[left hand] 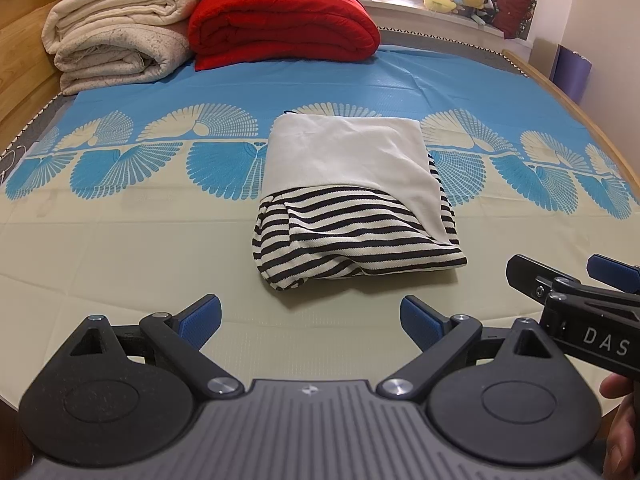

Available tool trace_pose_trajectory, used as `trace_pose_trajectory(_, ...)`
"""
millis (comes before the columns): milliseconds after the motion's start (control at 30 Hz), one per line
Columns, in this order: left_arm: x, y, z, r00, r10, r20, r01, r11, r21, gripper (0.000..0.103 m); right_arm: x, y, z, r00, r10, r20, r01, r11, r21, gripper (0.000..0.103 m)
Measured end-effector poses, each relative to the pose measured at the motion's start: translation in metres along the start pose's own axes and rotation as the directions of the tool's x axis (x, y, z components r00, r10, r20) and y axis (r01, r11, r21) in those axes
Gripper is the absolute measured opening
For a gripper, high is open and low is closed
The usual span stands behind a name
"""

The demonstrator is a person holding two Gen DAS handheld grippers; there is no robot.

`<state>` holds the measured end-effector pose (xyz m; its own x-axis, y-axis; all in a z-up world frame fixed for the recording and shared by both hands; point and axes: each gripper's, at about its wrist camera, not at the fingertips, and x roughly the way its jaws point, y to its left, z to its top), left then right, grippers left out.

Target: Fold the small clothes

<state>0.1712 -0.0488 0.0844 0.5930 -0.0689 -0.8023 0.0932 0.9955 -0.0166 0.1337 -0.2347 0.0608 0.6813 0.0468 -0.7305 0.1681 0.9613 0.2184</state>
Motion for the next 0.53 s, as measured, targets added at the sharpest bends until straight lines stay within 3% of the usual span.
trace_pose_trajectory(533, 0.0002, 0.0007, -0.0004, 1.0, 0.004, 0.003, -0.004, 1.0, -0.001, 0.098, 0.0015, 0.0047, -0.0007, 1.0, -0.004, -0.002, 0.004, 1.0, 0.005, 0.097)
